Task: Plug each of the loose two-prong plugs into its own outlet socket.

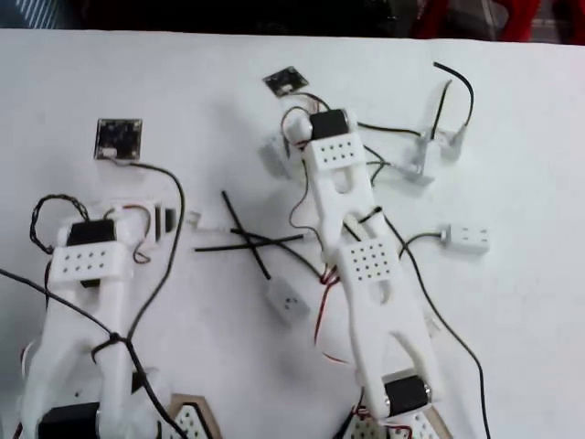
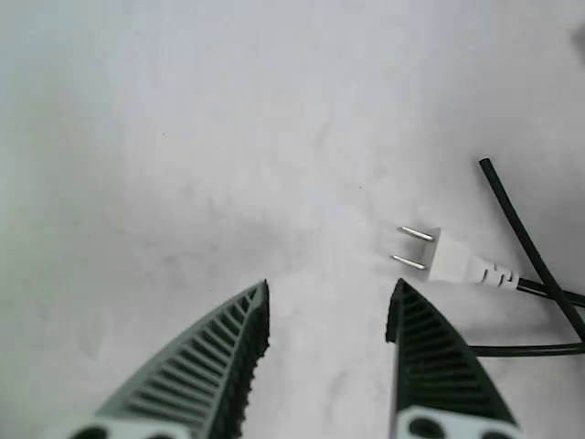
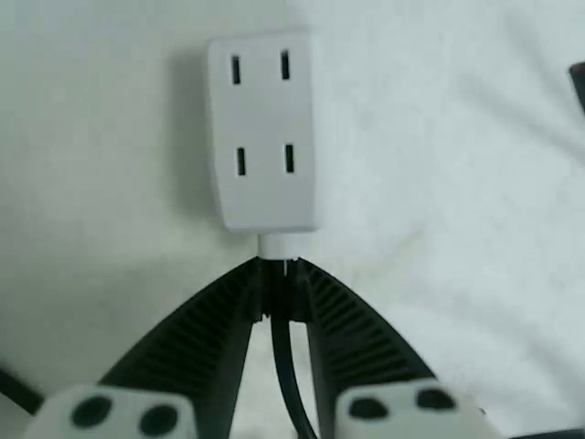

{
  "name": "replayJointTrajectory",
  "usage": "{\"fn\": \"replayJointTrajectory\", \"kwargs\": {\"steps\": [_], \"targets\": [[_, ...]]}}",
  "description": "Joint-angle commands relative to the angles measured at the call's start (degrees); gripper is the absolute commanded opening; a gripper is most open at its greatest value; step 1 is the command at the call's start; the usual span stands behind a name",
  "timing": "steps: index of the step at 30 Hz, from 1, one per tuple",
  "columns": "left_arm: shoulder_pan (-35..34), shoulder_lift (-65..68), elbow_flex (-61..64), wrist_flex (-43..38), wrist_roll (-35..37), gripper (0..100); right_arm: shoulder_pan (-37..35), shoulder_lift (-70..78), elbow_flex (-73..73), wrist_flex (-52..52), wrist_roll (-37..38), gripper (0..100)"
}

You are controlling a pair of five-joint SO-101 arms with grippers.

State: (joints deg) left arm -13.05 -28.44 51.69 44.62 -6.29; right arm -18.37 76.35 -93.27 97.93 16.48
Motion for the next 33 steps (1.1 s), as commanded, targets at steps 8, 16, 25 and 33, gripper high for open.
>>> {"fn": "replayJointTrajectory", "kwargs": {"steps": [8, 16, 25, 33], "targets": [[-0.3, -2.0, 0.0, -3.3, 0.5, 22, 0.0, -5.9, -1.9, 1.0, 4.6, 1.7], [-0.3, -1.8, 0.0, -3.6, 0.5, 22, 0.0, -8.7, -0.7, 1.4, 7.6, 1.6], [-0.3, -1.8, 0.0, -3.6, 0.5, 22, -2.7, -26.0, 24.4, 1.1, 8.0, 1.6], [-0.3, -1.9, 0.0, -3.6, 0.5, 22, -3.6, -39.4, 49.8, 0.5, 14.0, 1.7]]}}
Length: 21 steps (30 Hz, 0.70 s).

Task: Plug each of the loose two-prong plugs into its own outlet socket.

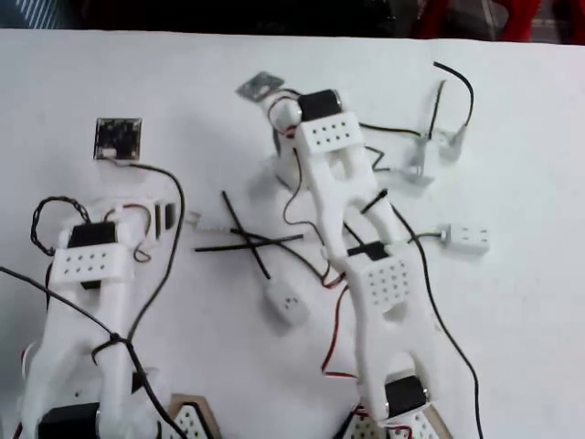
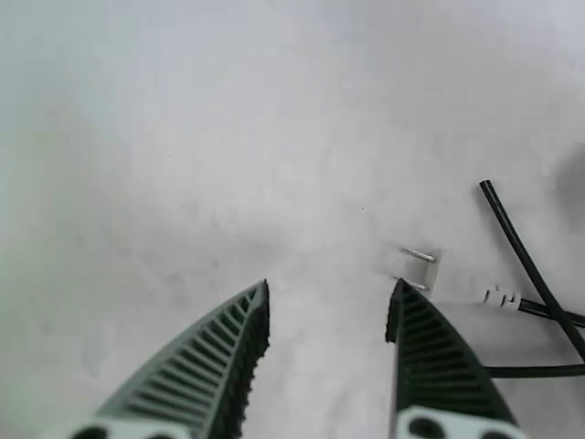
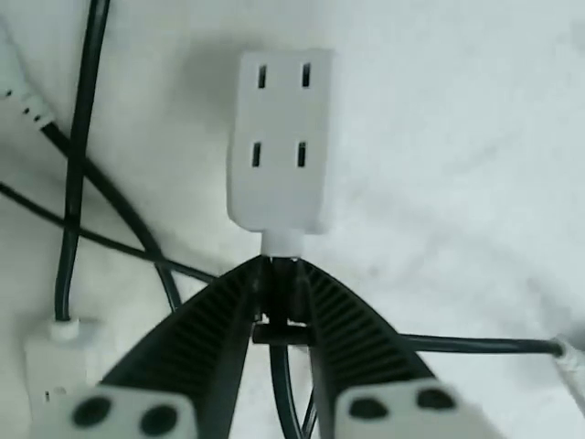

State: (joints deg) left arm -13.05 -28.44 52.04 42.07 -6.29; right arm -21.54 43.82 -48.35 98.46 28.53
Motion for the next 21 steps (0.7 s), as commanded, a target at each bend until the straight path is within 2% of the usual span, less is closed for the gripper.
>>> {"fn": "replayJointTrajectory", "kwargs": {"steps": [1, 9, 12, 15, 21], "targets": [[-0.3, -1.9, -0.4, -1.1, 0.5, 22, -0.5, -7.5, 6.7, 0.0, 2.8, 1.7], [-0.3, -1.9, -0.4, -1.1, 0.5, 22, 0.7, -8.3, 12.0, -4.0, 8.4, 3.1], [-0.3, -1.9, -0.3, -1.1, 0.5, 22, 3.0, -8.5, 12.0, -5.8, 8.3, 14.9], [-0.3, -1.9, -0.2, -1.1, 0.5, 22, 4.9, -9.4, 11.4, -3.5, 8.2, 27.0], [-0.3, -1.8, -0.2, -1.1, 0.5, 22, 6.1, -17.2, 11.1, -0.2, 8.2, 20.9]]}}
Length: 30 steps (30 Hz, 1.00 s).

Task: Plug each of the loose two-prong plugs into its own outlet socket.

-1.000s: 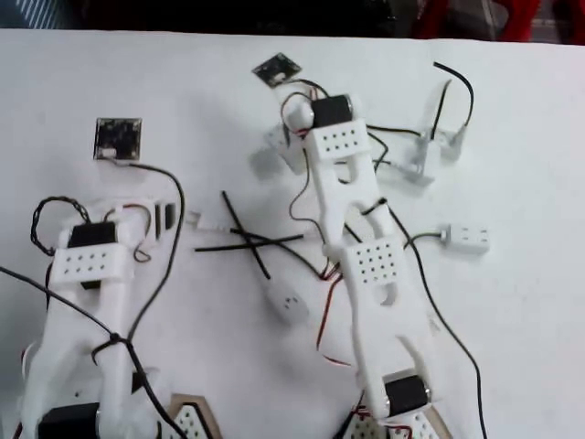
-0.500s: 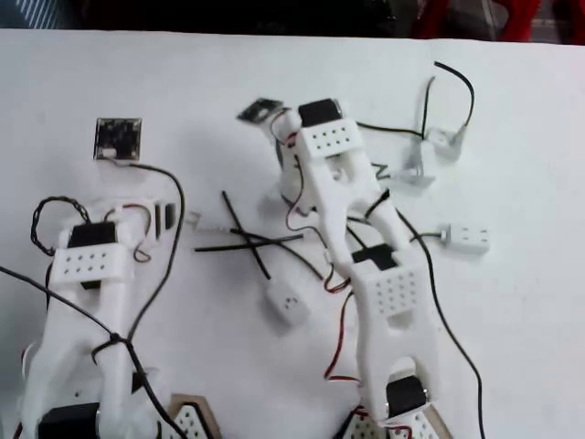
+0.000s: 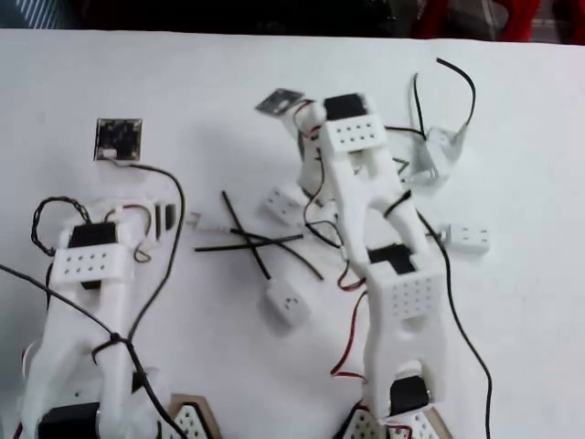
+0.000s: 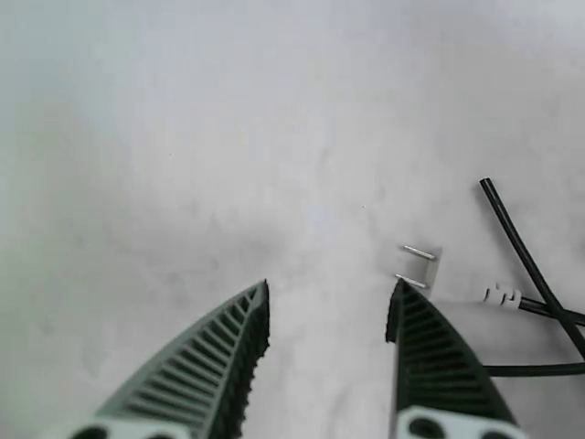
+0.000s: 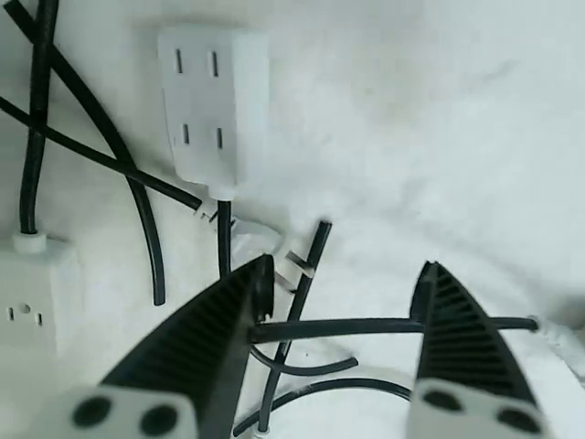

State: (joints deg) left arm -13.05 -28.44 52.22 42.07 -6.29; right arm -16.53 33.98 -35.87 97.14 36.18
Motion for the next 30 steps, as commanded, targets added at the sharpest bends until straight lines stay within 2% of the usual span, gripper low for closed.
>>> {"fn": "replayJointTrajectory", "kwargs": {"steps": [1, 5, 11, 18, 21, 30], "targets": [[-0.3, -1.8, -0.4, -1.1, 0.5, 22, 1.2, -8.9, -1.3, 1.2, 0.5, 19.8], [-0.3, -1.8, -0.3, -1.1, 0.5, 22, 1.1, -16.0, 4.1, 1.3, 1.0, 16.8], [-0.3, -1.8, -0.3, -1.1, 0.5, 22, 0.3, -27.7, 23.7, -0.1, 1.1, 16.7], [-0.3, -1.8, -0.2, -1.1, 0.5, 21, 0.9, -38.7, 47.6, -14.7, 1.0, 16.6], [-0.3, -1.8, -0.2, -1.1, 0.5, 21, 3.4, -43.5, 54.3, -18.1, 0.6, 16.6], [-0.3, -1.8, -0.2, -1.1, 0.5, 21, 17.6, -55.6, 66.4, -18.2, 0.5, 16.9]]}}
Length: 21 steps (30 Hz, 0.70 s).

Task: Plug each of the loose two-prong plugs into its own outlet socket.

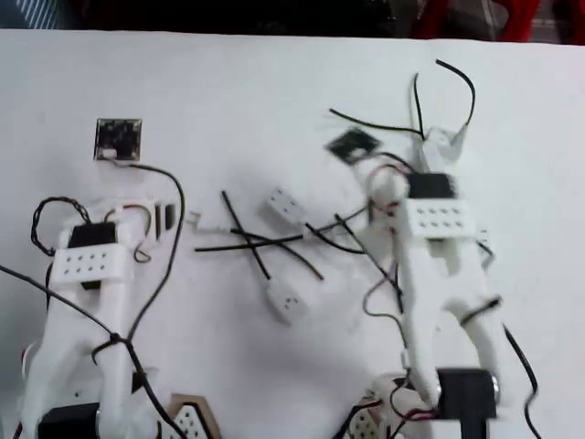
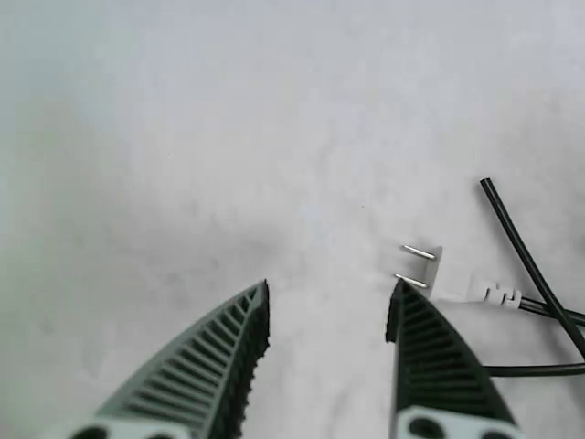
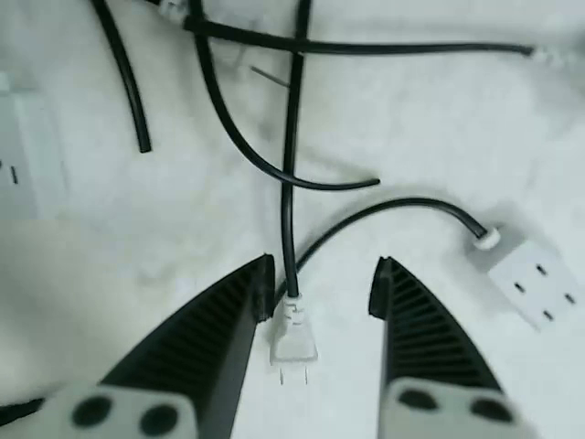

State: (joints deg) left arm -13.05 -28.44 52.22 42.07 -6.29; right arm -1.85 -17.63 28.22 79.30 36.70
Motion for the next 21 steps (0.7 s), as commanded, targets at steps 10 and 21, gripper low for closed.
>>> {"fn": "replayJointTrajectory", "kwargs": {"steps": [10, 21], "targets": [[-0.3, -1.7, -0.2, -0.9, 0.5, 21, 4.0, -4.7, 14.9, -2.8, 1.1, 17.9], [-0.3, -1.7, -0.1, -0.7, 0.5, 21, 9.8, -3.7, 18.5, -6.8, 8.3, 27.9]]}}
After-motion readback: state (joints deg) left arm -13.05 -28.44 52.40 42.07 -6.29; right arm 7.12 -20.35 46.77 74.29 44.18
